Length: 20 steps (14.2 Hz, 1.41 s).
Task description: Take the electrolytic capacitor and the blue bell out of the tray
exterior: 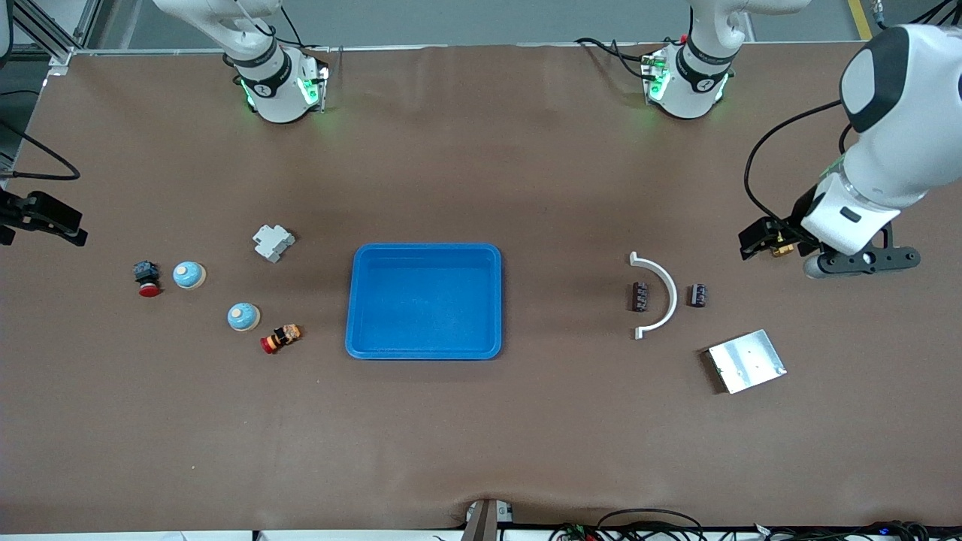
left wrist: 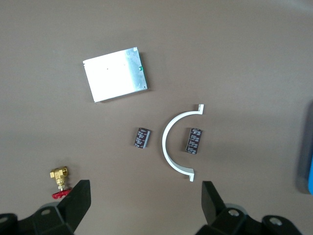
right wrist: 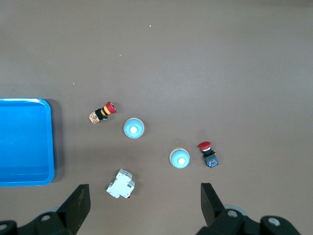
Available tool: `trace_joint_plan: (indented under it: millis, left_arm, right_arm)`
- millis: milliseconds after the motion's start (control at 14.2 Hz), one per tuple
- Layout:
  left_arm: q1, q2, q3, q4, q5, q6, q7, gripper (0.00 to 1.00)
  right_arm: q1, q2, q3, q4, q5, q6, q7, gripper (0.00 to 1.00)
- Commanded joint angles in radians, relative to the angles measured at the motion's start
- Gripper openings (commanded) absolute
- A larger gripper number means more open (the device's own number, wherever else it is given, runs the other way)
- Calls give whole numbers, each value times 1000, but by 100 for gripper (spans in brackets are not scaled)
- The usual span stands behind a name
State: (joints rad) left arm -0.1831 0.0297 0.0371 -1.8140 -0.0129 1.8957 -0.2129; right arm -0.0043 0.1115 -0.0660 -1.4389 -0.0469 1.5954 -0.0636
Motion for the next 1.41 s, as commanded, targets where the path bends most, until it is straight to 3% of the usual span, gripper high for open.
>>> trace_joint_plan:
  millis: [0,282,846,1199,1340]
  left_arm:
    - [11,1,-20,13,51,-30,-5,100]
    - [89,-39,-86,9,65,-43,145,100]
    - [94,-56,-94,39,51,-55,165,100]
    - [96,-109,-86,42,50,-115,196,100]
    - [94,-111,-88,87,48,-177,196,100]
  right_arm:
    - [-10,-9,6,5,-10,-14,1,100]
    - [-22,-6,6,5,-8,-9,-1,100]
    - [-22,-6,8,5,-5,-8,1,100]
    - [-19,-6,8,6,-7,-2,1,100]
    - [-22,-6,8,6,-5,0,1,100]
